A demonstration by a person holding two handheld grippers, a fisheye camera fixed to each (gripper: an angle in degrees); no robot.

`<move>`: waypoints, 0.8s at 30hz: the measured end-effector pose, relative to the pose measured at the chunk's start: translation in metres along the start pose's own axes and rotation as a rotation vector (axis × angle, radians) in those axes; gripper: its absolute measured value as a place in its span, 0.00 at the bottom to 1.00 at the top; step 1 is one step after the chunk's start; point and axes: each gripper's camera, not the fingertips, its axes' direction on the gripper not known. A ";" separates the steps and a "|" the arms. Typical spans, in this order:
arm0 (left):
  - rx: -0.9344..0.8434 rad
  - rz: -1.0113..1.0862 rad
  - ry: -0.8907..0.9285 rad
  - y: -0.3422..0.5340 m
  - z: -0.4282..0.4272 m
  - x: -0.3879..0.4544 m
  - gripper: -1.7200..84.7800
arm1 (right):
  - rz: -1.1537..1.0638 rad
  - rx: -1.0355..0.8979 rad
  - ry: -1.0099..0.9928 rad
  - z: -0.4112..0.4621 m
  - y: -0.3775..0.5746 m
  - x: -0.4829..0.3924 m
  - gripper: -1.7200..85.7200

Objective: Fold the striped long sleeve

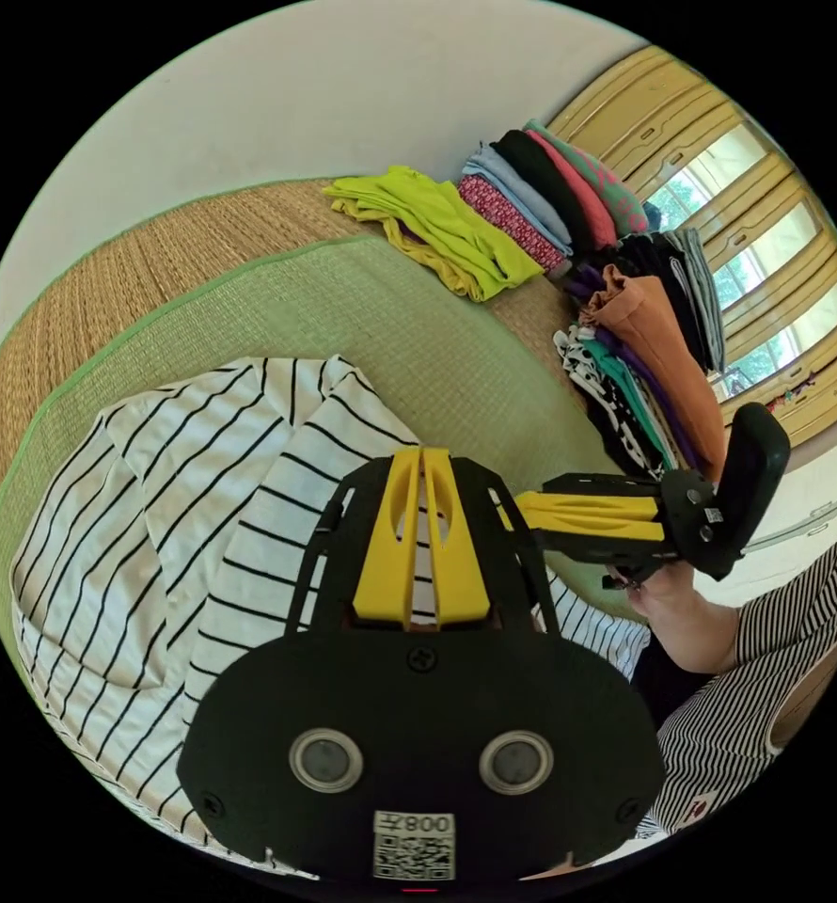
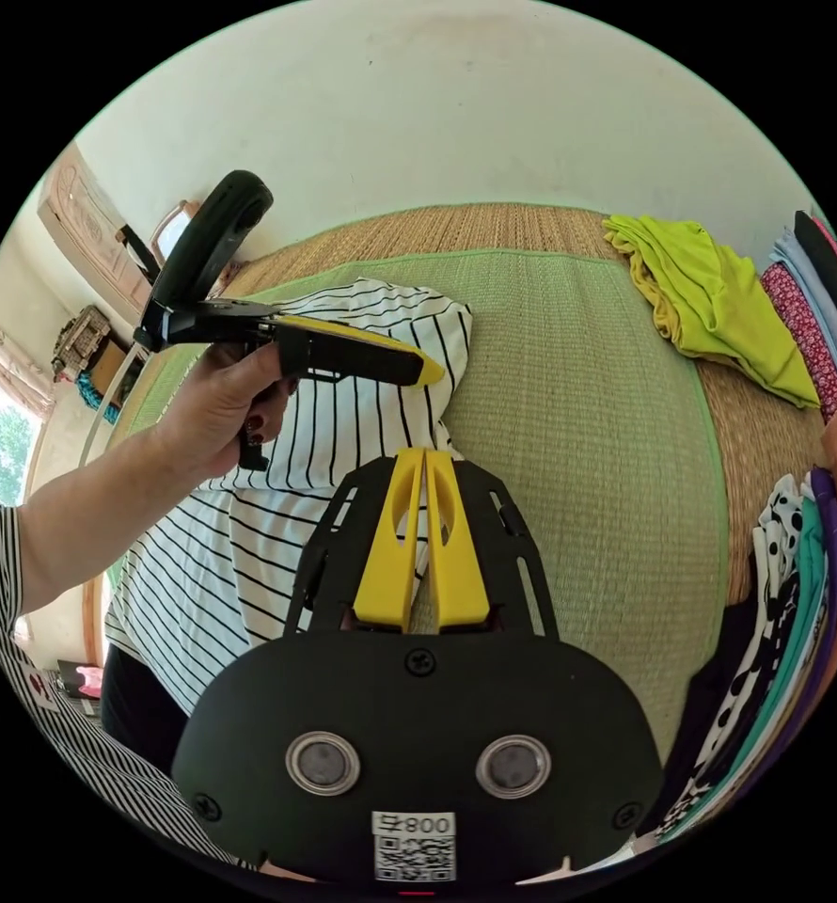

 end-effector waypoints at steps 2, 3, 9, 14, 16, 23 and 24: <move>0.020 0.012 0.008 0.014 -0.006 0.002 0.02 | -0.002 -0.015 0.010 0.004 0.000 -0.004 0.02; -0.011 0.010 0.006 0.024 -0.004 0.001 0.02 | 0.003 -0.040 0.004 0.012 -0.001 -0.005 0.02; 0.039 -0.057 0.023 0.087 -0.033 -0.011 0.02 | 0.047 -0.022 -0.040 0.010 0.002 -0.017 0.02; 0.149 -0.156 0.137 0.190 -0.089 -0.019 0.02 | 0.030 -0.059 0.014 0.002 0.018 -0.036 0.02; 0.157 -0.227 0.150 0.243 -0.106 -0.022 0.03 | 0.045 -0.084 0.003 -0.004 0.032 -0.043 0.02; 0.365 -0.765 0.033 0.503 -0.201 -0.038 0.06 | -0.054 -0.235 -0.068 0.003 0.062 -0.102 0.02; 0.409 -0.877 0.009 0.546 -0.217 -0.040 0.08 | -0.085 -0.262 -0.089 0.007 0.063 -0.119 0.02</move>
